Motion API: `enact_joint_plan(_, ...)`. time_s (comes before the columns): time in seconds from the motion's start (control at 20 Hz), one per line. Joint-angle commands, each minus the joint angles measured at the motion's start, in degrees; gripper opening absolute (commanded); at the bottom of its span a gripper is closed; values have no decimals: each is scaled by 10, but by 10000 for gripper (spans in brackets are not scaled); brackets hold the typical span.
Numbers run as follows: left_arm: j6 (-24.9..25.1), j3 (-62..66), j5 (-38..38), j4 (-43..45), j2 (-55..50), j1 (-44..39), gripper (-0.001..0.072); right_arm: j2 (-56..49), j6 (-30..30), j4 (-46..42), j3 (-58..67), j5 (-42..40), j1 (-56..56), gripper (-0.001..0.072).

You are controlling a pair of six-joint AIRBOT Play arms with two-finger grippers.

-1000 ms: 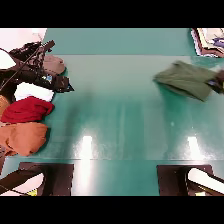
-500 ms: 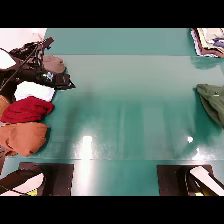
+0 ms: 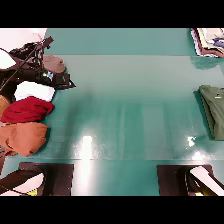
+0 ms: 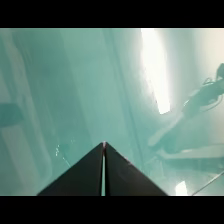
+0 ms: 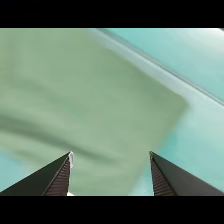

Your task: Fold the shirts.

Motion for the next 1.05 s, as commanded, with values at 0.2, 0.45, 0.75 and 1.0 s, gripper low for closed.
enact_joint_plan(0.2, 1, 1, 13, 0, 0, 0, 28, -1, 0, 108, 1, 40, 320, 553)
enact_joint_plan(0.45, 1, 1, 25, 0, 0, 0, 28, -1, 0, 106, 2, 14, 581, 550)
enact_joint_plan(0.75, 1, 1, 25, 0, 0, 0, 28, -1, 0, 105, 2, 0, 734, 19)
enact_joint_plan(1.0, 1, 1, 25, 0, 0, 0, 27, -1, 0, 106, 2, 12, 746, 19)
